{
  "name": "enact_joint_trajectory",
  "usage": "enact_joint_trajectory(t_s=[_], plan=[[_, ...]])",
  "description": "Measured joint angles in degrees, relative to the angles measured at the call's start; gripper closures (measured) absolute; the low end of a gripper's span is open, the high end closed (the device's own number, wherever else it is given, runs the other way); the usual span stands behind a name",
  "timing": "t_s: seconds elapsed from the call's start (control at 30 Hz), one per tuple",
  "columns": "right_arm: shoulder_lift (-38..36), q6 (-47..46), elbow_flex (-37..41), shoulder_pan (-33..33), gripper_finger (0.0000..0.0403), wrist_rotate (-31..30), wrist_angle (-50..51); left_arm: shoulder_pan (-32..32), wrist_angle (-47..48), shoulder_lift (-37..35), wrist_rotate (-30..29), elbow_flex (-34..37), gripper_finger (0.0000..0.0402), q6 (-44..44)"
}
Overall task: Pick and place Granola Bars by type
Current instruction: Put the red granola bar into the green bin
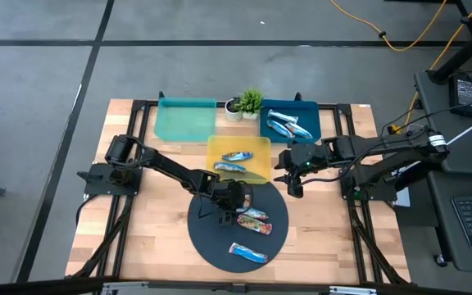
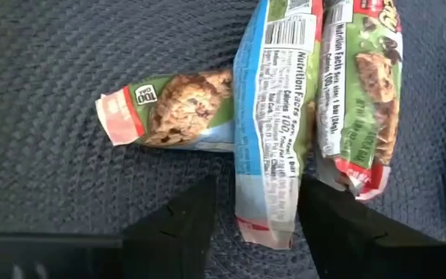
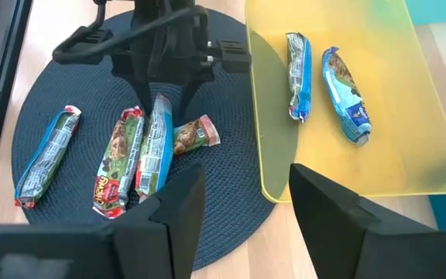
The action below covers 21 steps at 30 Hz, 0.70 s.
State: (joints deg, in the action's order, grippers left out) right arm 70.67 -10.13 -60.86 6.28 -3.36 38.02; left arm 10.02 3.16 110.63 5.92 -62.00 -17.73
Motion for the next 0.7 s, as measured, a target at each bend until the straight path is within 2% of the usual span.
enact_joint_trajectory(t_s=[0.2, 0.4, 0.53, 0.7], plan=[[0.0, 0.0, 0.0, 0.0, 0.0212, 0.0, 0.0, 0.0, 0.0, 0.0, 0.2, 0.0, 0.0289, -1.1], [0.0, 0.0, 0.0, 0.0, 0.0212, 0.0, 0.0, 0.0, 1.3, -2.5, 5.9, -3.3, 0.0349, 0.9], [0.0, 0.0, 0.0, 0.0, 0.0212, 0.0, 0.0, -0.2, 7.8, -7.0, 3.3, -6.3, 0.0365, 5.5], [0.0, 0.1, 0.0, 0.0, 0.0212, 0.0, 0.0, -1.7, 13.1, -11.5, -2.5, -7.7, 0.0359, 8.0]])
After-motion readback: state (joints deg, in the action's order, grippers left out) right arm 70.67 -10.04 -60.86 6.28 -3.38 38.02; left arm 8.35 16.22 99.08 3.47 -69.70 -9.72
